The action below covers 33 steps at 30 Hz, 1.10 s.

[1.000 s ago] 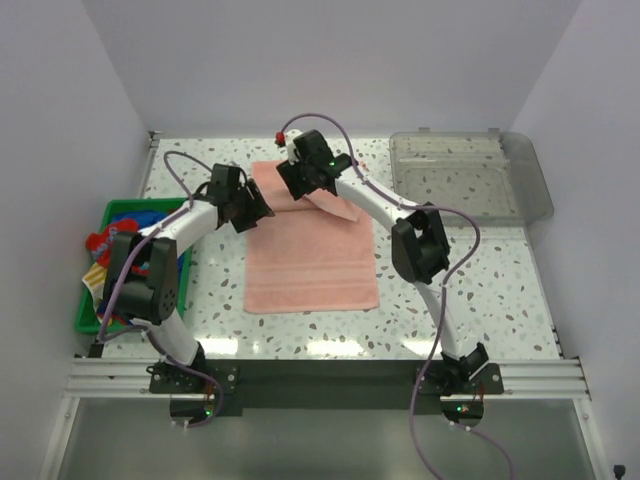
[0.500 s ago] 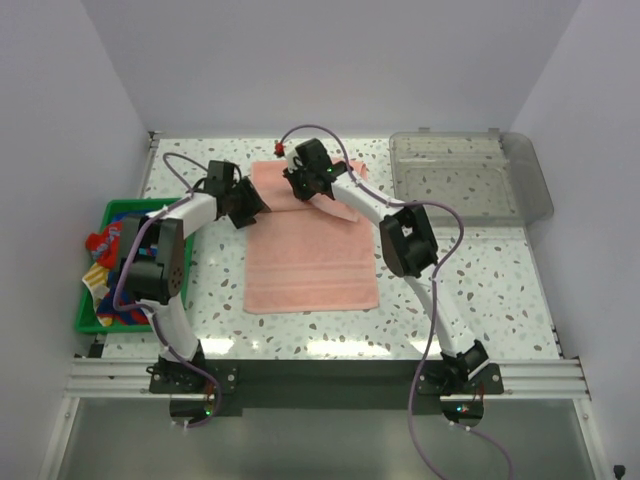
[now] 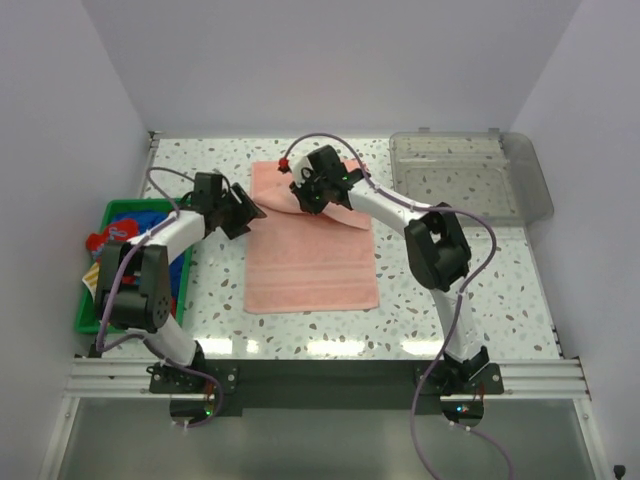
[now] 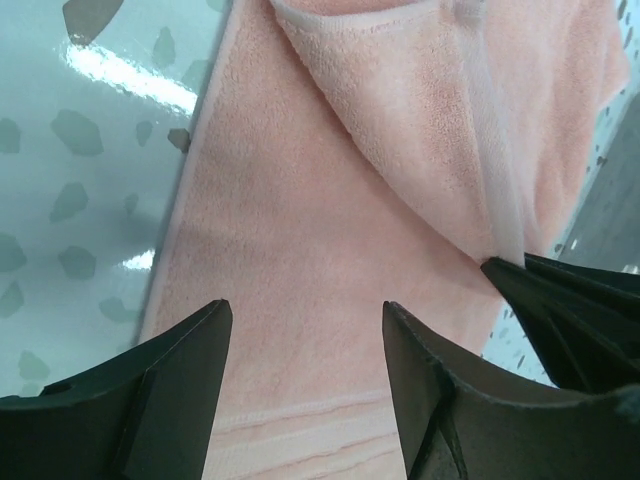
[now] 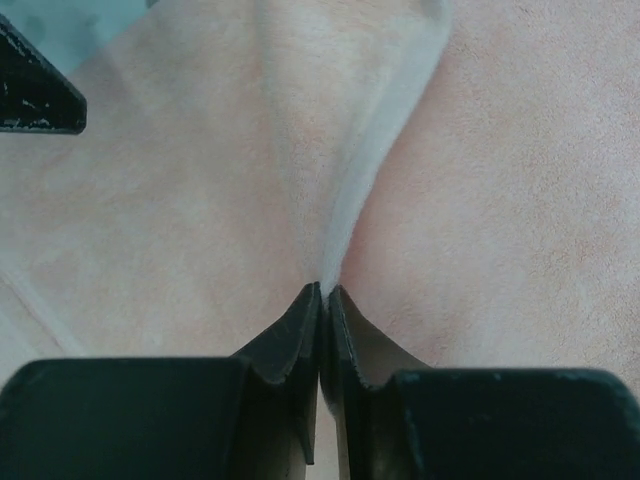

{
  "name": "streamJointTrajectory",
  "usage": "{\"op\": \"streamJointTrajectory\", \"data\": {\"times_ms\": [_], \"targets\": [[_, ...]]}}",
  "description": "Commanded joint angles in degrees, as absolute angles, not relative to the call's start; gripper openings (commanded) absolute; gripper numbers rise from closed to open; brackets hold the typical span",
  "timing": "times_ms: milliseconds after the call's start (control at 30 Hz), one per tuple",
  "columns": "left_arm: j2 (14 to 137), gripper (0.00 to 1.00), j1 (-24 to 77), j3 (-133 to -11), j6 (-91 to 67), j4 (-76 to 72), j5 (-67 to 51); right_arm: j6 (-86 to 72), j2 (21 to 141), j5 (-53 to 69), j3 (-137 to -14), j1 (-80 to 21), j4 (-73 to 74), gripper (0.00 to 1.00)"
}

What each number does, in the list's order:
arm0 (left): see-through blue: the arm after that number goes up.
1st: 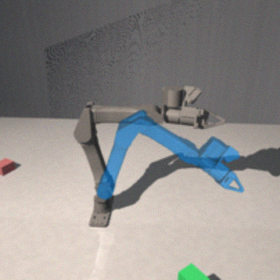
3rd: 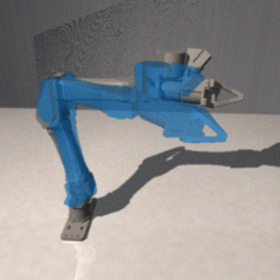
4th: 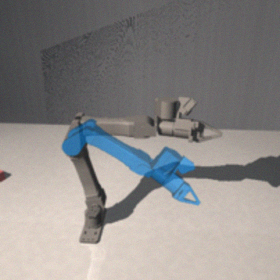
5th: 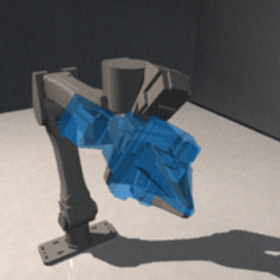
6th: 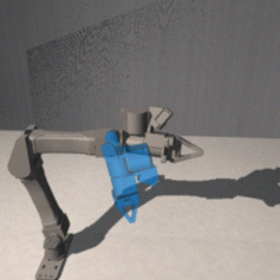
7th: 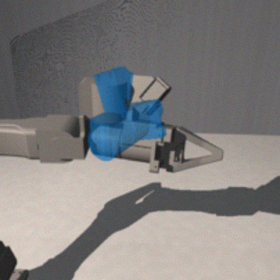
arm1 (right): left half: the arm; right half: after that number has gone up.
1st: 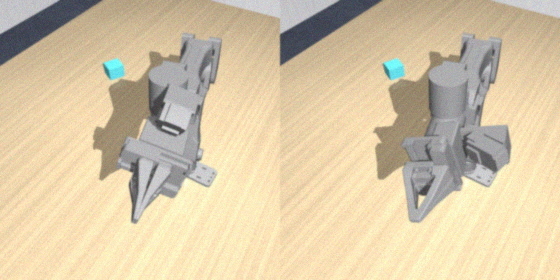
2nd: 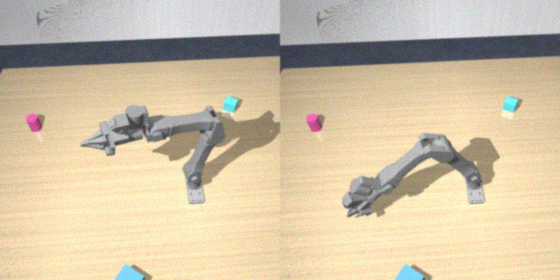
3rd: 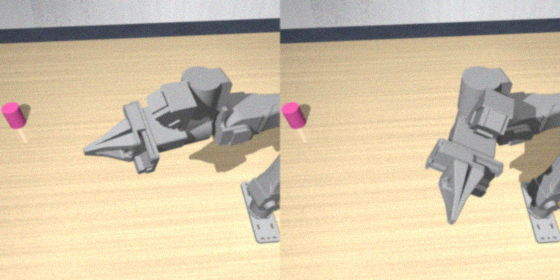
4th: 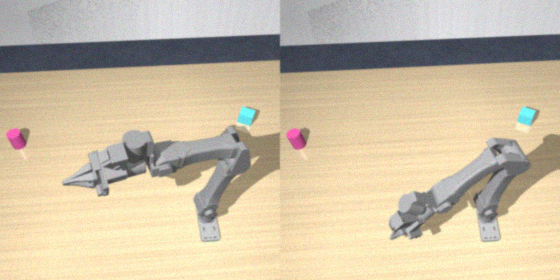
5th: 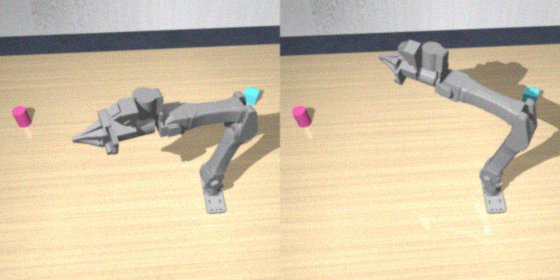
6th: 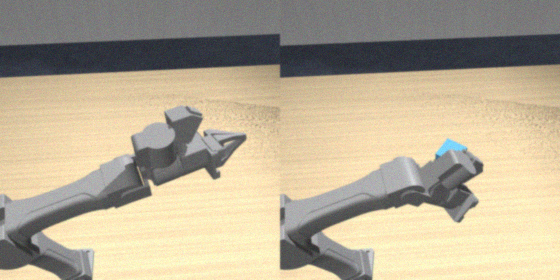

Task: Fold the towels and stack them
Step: Fold the towel

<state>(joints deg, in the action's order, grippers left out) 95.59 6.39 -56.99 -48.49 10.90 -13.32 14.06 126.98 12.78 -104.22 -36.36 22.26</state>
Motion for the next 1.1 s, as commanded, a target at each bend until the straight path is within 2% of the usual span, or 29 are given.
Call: {"op": "streamJointTrajectory", "data": {"times_ms": [0, 300, 467, 567, 733, 900, 1067], "targets": [[90.62, 0.68, 5.98, -54.50, -50.36, 7.47, -13.01, 17.83, 121.91, 16.26, -101.08, -37.79, 23.73, 0.15], [87.10, 0.70, 5.98, -49.93, -50.54, 7.47, -12.22, 19.07, 116.99, 13.01, -90.89, -43.15, 25.14, 0.32], [88.15, 0.70, 6.06, -51.23, -49.75, 8.17, -11.95, 11.27, 112.07, 5.72, -86.05, -42.37, 21.98, 0.32], [89.12, 0.70, 6.15, -54.66, -48.61, 10.45, -11.08, 3.88, 110.74, 8.42, -87.01, -38.86, 20.75, 0.45], [87.46, 0.70, 6.15, -54.50, -47.29, 11.60, -9.14, -4.21, 115.83, 17.04, -97.87, -34.90, 18.29, 0.56], [84.47, 0.70, 6.15, -50.11, -44.30, 13.09, -9.93, -10.27, 127.85, 20.47, -110.37, -33.58, 17.14, 0.71], [78.32, 0.71, 6.15, -46.06, -38.24, 16.78, -9.23, -14.41, 136.30, 25.04, -120.75, -33.40, 15.56, 0.78]]}}
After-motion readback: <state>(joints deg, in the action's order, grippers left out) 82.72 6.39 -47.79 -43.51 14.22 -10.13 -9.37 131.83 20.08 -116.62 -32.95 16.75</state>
